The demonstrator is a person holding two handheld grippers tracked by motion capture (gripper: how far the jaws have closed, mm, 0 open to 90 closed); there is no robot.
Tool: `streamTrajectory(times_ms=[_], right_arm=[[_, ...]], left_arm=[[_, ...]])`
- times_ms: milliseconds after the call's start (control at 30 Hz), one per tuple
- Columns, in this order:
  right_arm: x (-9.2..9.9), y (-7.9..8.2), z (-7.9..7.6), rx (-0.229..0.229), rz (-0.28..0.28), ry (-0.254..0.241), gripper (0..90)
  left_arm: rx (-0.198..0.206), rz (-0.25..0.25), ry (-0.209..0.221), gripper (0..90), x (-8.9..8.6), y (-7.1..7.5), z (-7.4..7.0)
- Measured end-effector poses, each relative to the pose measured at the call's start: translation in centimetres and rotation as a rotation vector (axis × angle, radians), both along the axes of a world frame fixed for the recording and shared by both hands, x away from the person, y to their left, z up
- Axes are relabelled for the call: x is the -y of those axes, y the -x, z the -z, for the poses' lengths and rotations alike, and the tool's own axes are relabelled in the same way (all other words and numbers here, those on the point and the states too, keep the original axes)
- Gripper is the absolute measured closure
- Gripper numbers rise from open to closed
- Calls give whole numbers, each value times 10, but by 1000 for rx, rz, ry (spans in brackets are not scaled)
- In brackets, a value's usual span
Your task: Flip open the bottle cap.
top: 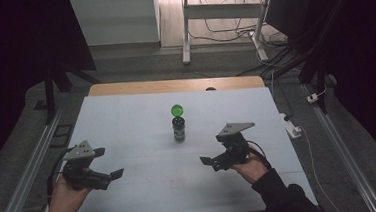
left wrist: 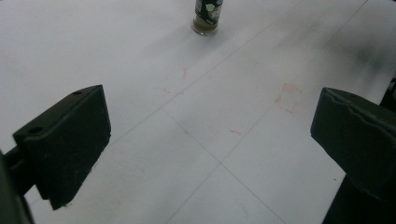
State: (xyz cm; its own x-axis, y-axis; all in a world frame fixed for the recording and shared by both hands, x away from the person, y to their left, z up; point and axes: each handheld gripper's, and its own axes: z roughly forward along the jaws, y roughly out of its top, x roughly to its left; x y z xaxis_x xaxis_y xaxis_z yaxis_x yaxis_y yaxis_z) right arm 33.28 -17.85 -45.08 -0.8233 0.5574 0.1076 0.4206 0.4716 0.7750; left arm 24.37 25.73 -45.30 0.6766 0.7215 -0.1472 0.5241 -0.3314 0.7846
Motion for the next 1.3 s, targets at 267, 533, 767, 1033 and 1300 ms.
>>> streamTrajectory(times_ms=[267,533,767,1033,1300], right_arm=[[35,23,-4,22,83,-3,0],[69,46,-2,26,164,11,0],[94,64,6,12,228,46,0],[117,77,7,-3,315,46,0],[125,85,5,-9,353,60,0]], left_arm=[[4,-31,9,0,-7,25,8],[-13,-64,26,0,-15,47,17],[-37,-107,27,0,-25,60,24],[-35,-136,22,0,-30,68,25],[-74,-147,-23,0,-27,68,26]])
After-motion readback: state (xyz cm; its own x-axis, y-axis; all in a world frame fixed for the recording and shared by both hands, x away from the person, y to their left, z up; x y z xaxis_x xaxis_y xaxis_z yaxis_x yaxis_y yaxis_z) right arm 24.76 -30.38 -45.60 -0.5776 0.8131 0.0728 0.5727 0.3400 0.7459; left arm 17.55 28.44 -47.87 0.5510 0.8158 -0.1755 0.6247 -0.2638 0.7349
